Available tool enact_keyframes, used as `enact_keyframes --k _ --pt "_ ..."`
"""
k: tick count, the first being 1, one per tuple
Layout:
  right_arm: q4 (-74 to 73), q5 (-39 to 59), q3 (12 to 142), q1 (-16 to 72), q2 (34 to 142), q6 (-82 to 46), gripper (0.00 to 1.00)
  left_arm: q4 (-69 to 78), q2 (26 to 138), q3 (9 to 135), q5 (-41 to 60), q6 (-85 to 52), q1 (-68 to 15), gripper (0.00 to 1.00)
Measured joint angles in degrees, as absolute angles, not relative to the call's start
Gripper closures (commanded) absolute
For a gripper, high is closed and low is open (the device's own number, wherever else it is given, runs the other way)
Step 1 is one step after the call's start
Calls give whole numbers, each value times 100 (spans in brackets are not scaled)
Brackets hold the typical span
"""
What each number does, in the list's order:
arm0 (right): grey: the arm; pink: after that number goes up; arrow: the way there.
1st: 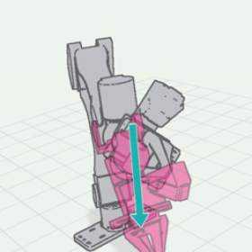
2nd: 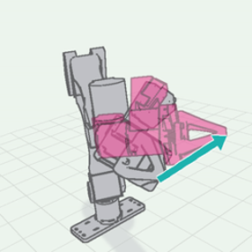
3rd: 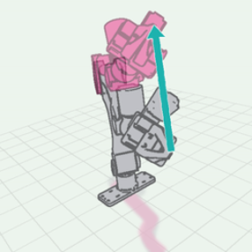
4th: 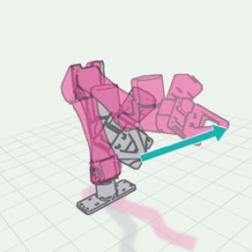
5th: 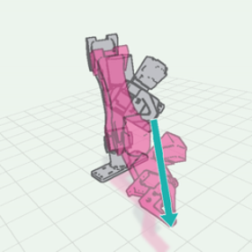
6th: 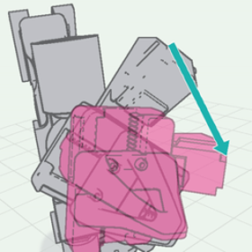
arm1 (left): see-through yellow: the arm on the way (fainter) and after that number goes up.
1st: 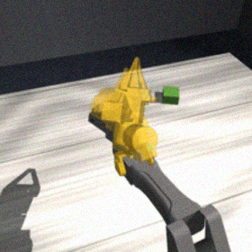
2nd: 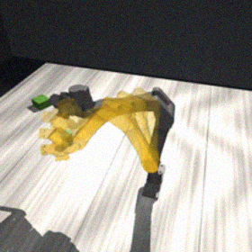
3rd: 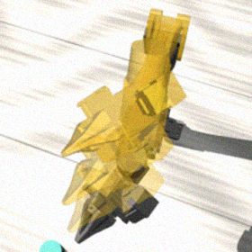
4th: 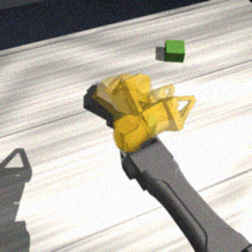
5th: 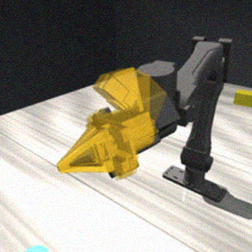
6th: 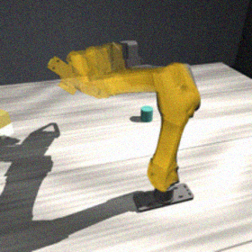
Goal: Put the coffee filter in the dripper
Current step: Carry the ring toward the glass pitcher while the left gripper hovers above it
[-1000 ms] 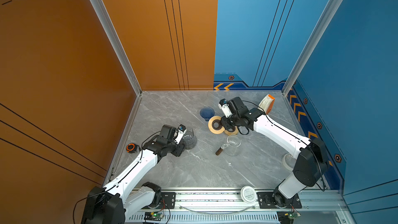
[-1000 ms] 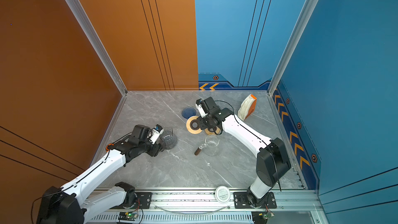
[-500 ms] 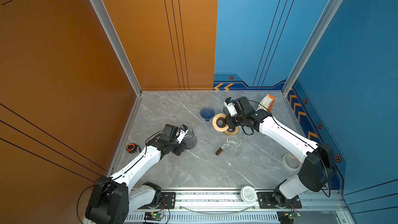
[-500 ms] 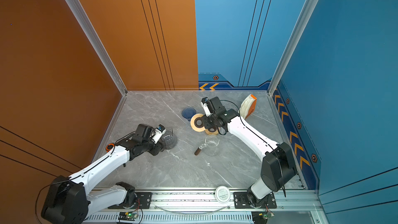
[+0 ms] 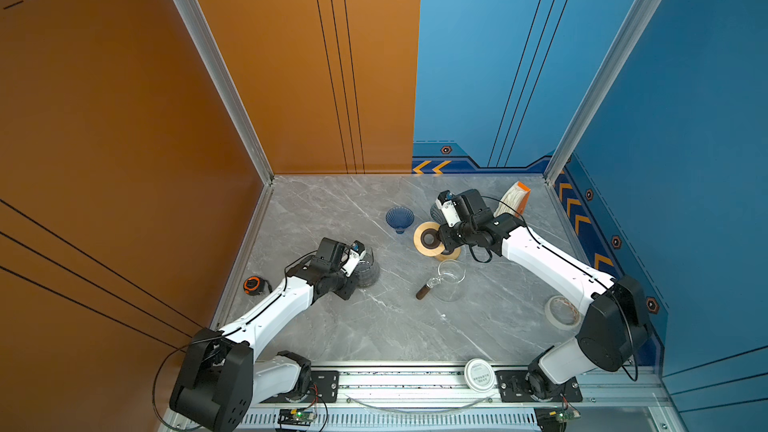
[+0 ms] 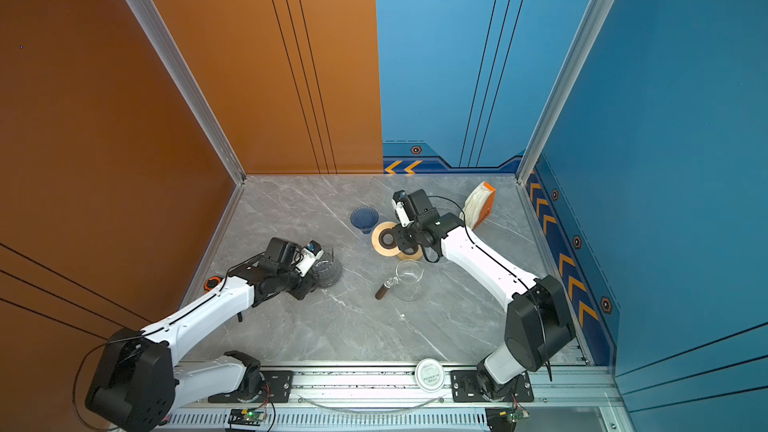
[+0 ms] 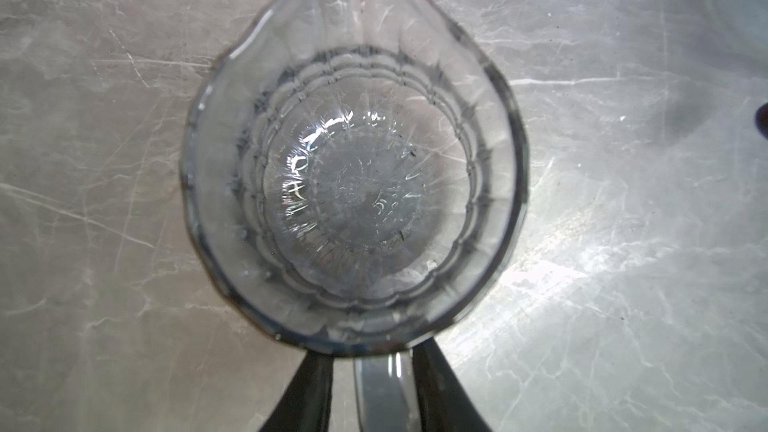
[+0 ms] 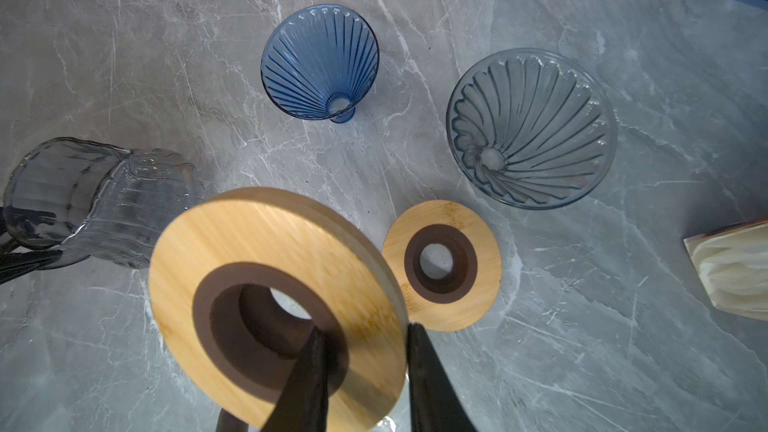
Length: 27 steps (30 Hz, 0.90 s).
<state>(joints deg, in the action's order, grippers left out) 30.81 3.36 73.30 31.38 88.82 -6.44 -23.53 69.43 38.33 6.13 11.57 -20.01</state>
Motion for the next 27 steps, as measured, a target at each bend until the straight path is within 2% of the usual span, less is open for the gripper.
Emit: enact_keyframes --k 9,17,27 --pt "3079 311 7231 3052 8781 -644 100 -2331 7196 3959 698 1269 -2001 82" --pt "3079 311 7157 3009 8698 -626 100 -2342 7271 4036 1157 1835 -2108 83" --pt "3092 346 7142 2956 8685 -600 100 -2241 8012 4567 1286 2239 -2115 82"
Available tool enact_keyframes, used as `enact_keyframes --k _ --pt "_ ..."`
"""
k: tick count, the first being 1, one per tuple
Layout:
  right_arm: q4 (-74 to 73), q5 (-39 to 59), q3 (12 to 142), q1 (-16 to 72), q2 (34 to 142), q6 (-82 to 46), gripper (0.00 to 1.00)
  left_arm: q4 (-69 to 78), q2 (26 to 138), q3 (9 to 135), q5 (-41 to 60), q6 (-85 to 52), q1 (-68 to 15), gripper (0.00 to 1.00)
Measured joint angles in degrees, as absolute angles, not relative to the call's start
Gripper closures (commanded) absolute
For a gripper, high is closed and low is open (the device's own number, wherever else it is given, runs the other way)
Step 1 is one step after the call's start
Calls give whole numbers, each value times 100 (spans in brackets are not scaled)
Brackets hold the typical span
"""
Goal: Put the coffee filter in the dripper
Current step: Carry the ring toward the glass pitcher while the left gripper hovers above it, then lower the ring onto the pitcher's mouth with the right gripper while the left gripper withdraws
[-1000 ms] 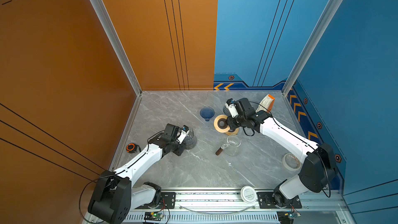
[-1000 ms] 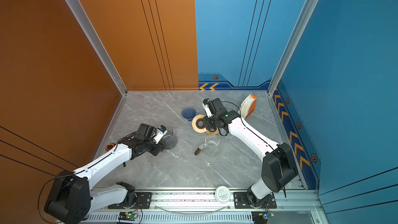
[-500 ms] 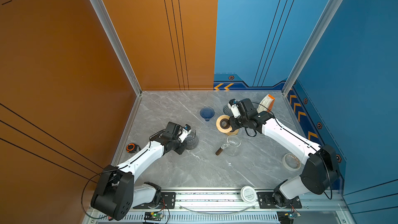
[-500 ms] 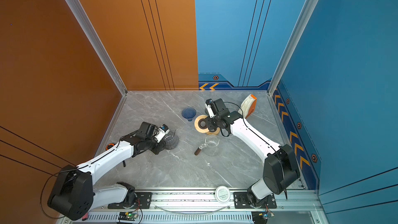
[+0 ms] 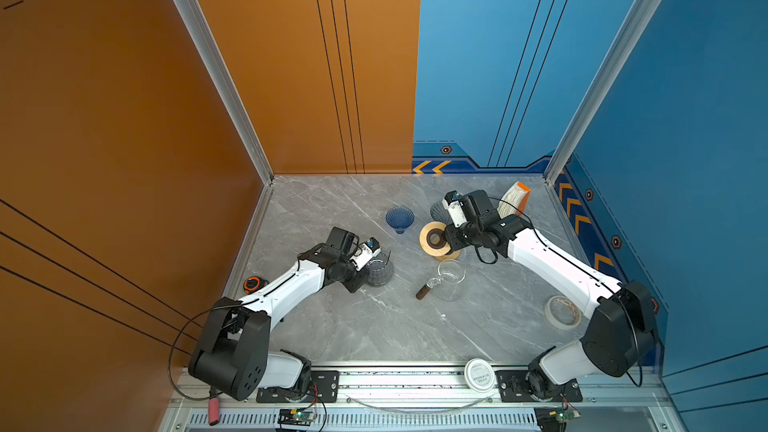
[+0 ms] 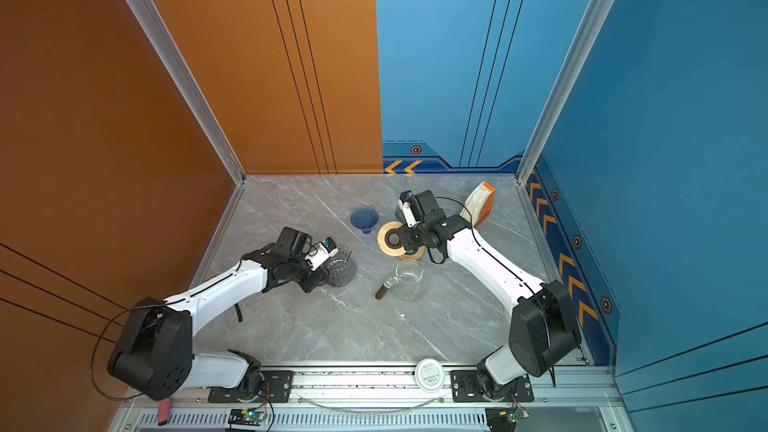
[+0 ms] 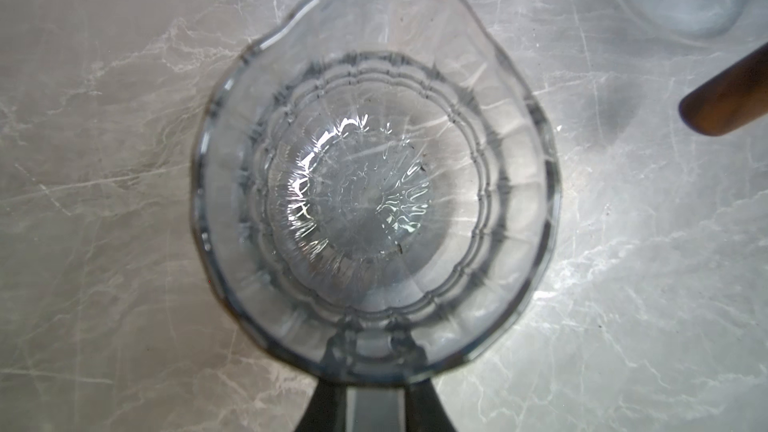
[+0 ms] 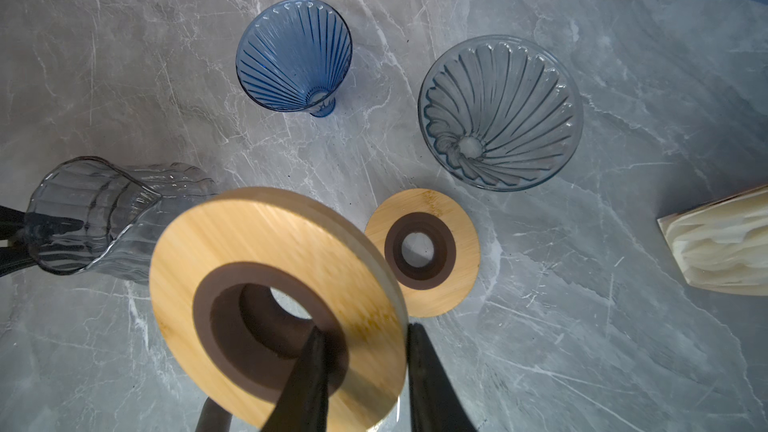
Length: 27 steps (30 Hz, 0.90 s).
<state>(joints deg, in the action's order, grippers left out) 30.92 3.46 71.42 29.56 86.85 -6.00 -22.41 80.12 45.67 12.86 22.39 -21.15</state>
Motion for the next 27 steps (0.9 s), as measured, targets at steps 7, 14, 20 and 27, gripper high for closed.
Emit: enact_keyframes --k 7,14,20,27 --pt "3363 449 7310 2958 8731 -585 100 -1999 8307 4740 1378 2327 -2237 70" --pt "3686 456 7769 3059 9037 -585 100 -1883 8237 4737 1374 2386 -2263 48" --pt "4115 493 8377 3262 9480 -589 100 -1675 7782 4713 1354 2300 -2274 26" --pt "4707 539 9419 3590 10077 -749 100 -1498 6871 4654 1302 2008 -2244 12"
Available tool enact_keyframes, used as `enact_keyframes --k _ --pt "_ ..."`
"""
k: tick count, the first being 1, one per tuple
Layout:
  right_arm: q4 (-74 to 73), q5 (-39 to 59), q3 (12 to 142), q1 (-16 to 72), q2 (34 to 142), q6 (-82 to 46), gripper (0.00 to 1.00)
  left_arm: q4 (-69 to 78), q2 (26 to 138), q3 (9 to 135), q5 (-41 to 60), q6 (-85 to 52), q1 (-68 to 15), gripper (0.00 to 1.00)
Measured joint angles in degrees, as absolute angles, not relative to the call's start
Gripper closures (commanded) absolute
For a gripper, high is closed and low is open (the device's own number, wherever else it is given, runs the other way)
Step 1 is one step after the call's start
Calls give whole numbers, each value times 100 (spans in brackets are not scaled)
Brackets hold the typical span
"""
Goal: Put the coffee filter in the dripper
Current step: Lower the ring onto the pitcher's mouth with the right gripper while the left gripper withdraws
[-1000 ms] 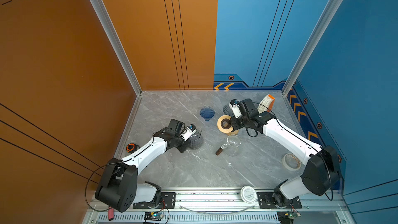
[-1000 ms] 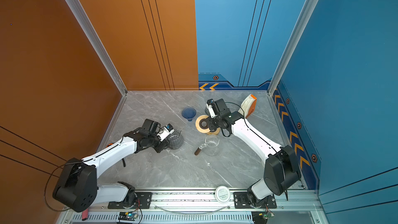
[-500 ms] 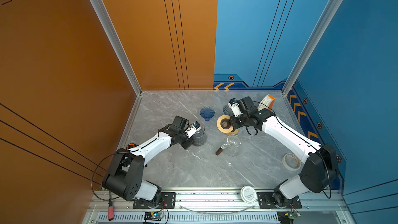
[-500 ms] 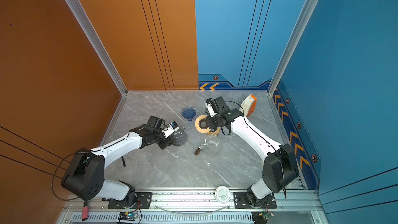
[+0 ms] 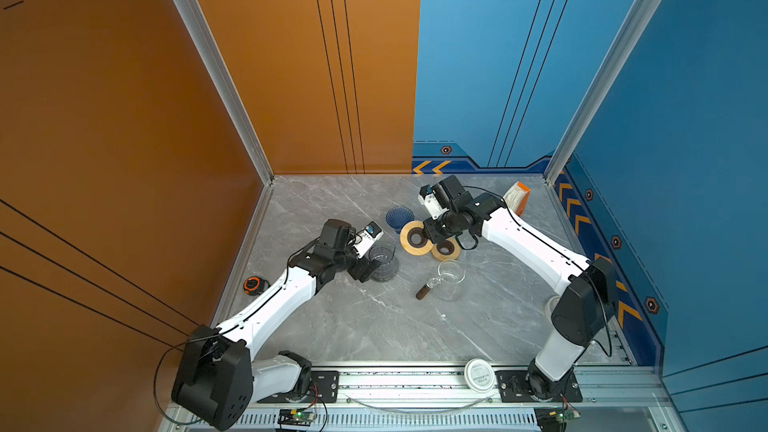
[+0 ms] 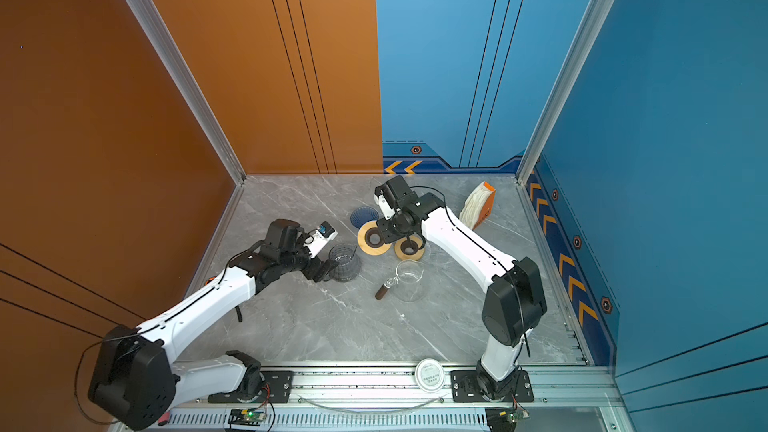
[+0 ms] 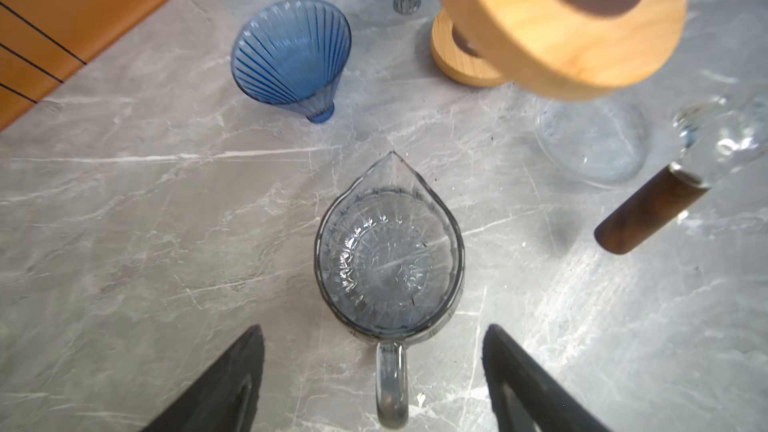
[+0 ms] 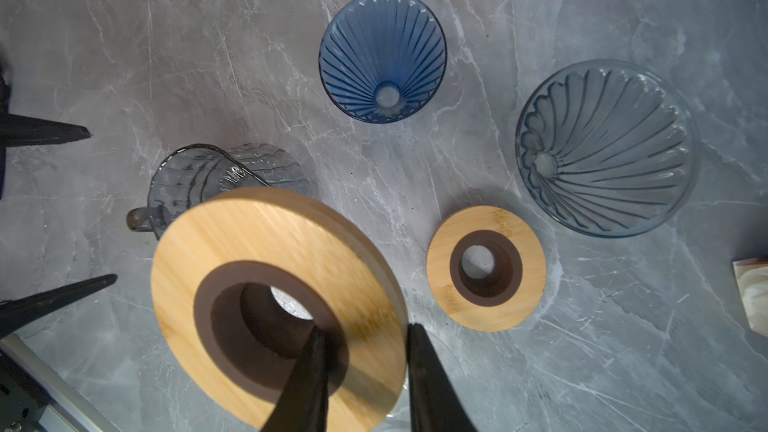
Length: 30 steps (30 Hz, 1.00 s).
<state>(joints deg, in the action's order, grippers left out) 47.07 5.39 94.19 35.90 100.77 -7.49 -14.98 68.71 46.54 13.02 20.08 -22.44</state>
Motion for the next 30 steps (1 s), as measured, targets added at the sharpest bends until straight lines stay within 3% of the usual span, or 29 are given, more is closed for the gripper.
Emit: enact_keyframes --k 3,15,30 --pt "4862 545 9800 3721 10300 -871 100 -1474 6510 4646 1155 1885 -2150 1" --pt "5384 460 10958 4250 11271 -1372 100 -1439 5612 3883 899 692 -963 2" --pt "5660 604 11719 4357 12119 -2141 100 -1520 5443 3680 812 292 -825 2"
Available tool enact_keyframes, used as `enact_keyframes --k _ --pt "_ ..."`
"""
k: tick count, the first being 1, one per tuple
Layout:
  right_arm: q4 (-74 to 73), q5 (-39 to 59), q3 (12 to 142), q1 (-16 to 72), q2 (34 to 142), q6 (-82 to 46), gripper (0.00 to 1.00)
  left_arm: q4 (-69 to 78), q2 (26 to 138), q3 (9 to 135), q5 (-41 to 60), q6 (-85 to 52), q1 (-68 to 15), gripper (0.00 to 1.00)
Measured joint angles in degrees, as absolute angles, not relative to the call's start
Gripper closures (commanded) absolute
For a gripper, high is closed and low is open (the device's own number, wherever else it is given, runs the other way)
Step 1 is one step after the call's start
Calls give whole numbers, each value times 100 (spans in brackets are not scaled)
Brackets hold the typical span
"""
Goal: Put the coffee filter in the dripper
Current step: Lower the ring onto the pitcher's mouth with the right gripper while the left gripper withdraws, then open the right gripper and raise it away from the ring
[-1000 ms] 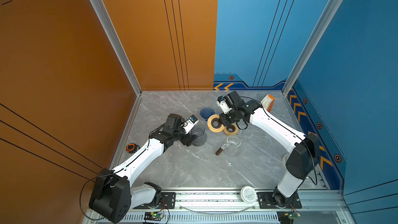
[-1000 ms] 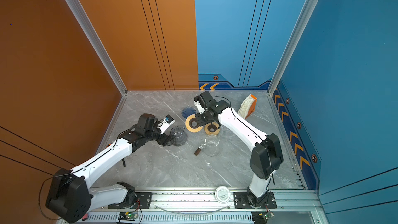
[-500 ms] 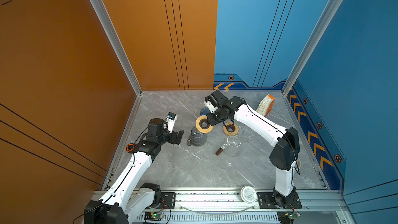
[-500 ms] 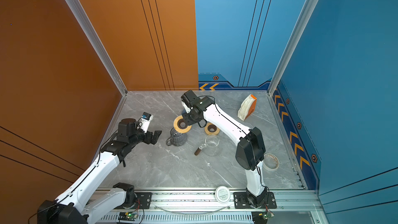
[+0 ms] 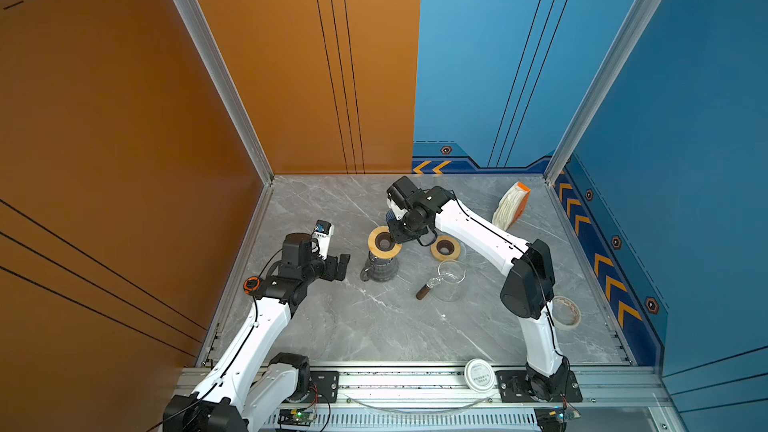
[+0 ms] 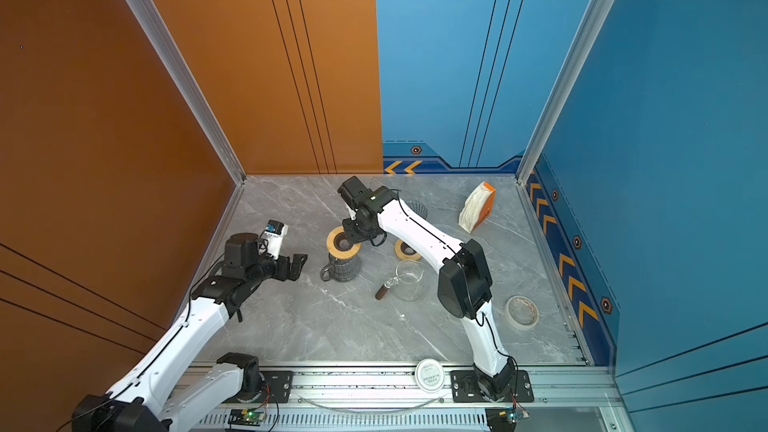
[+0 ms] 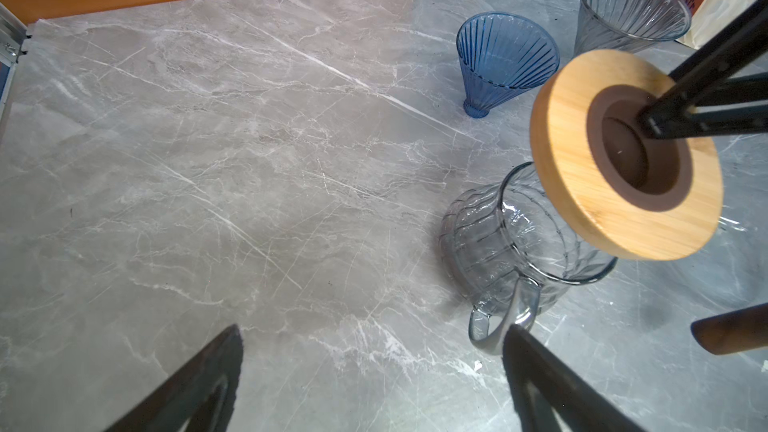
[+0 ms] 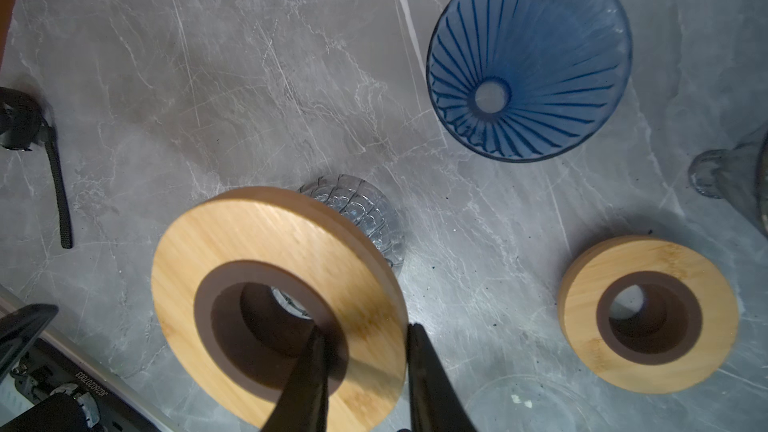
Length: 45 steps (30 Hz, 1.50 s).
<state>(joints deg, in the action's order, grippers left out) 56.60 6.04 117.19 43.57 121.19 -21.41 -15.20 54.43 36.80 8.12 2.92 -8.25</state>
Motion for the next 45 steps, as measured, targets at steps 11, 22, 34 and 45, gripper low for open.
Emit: enact_keyframes --k 11,22,34,45 --pt "5662 639 11896 4401 12516 -2394 98 -1476 5443 3673 792 292 -829 1" --pt "5662 639 11942 4427 12554 -2410 92 -1481 5454 3673 792 292 -869 1" --pt "5664 690 11937 4475 12554 -2403 91 -1481 5472 3673 794 292 -906 1" --pt "5704 729 11771 4501 12554 -2388 85 -1505 5481 3673 779 294 -1000 1"
